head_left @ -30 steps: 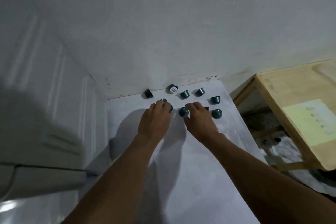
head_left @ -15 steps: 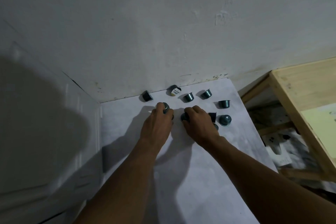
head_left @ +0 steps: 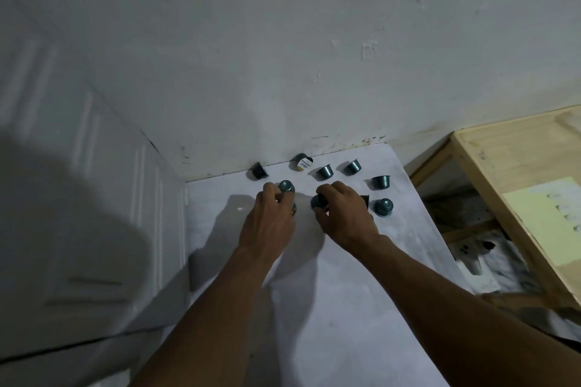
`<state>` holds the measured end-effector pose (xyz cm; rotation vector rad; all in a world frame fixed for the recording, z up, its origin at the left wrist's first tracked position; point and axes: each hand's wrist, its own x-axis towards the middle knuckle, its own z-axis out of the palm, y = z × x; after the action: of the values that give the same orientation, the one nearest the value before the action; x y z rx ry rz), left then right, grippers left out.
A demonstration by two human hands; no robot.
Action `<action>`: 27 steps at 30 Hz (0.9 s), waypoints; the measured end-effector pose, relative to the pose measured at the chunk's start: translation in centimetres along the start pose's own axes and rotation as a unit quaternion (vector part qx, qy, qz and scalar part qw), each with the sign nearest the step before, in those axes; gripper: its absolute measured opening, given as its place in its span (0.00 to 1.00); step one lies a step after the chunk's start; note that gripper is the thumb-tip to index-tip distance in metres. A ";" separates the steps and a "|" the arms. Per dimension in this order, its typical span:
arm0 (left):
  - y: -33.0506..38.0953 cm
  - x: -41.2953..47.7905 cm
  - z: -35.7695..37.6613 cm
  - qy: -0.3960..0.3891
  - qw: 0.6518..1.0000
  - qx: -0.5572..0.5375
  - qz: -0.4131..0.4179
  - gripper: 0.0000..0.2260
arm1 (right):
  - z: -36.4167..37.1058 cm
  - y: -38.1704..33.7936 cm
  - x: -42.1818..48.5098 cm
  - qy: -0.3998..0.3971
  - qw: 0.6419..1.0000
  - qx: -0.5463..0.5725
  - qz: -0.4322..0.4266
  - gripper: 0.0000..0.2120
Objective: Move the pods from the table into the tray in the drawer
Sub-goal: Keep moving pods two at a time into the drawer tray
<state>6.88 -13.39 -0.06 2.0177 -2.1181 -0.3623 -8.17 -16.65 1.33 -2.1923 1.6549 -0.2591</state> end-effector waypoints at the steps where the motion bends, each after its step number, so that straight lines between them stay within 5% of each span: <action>1: 0.1 -0.3 -0.4 0.007 1.000 -0.004 0.005 0.20 | -0.4 -0.3 -0.5 0.010 1.000 0.005 -0.001 0.09; 21: 6.4 -12.1 -6.8 0.099 0.987 -0.107 0.072 0.24 | -7.5 -2.3 -14.4 0.114 0.992 0.048 -0.001 0.21; 27: 8.9 -19.7 -6.9 0.136 0.979 -0.143 0.043 0.24 | -7.9 -2.8 -21.8 0.121 0.991 0.045 -0.039 0.11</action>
<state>1.57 6.30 9.75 1.7014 -1.8605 -0.3335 -14.93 3.32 11.34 -2.2318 1.6459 -0.6315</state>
